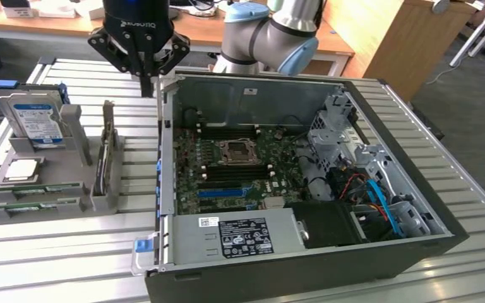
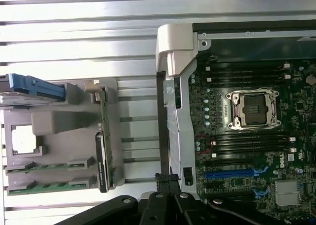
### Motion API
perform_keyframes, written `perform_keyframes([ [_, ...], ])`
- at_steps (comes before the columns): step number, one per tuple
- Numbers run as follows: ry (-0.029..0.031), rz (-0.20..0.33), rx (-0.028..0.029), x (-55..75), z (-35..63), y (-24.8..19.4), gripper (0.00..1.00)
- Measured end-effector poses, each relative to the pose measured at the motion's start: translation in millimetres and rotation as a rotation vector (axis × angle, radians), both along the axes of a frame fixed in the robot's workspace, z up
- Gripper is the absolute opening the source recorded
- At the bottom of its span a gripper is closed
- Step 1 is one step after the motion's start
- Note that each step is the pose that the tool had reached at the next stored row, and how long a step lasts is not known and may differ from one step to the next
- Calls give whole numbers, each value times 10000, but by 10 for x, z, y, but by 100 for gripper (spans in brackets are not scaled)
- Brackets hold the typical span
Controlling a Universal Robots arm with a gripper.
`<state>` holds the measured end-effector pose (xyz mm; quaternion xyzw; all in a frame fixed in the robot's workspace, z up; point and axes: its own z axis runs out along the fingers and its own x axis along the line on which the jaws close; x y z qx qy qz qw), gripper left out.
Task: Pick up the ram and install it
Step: 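Reach for the ram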
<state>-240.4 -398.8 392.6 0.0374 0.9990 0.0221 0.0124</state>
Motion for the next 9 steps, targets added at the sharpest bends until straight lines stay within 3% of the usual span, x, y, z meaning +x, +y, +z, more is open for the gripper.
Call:
perform_keyframes([
  [9, 1, 0, -1, -213, -1, 0, 11],
])
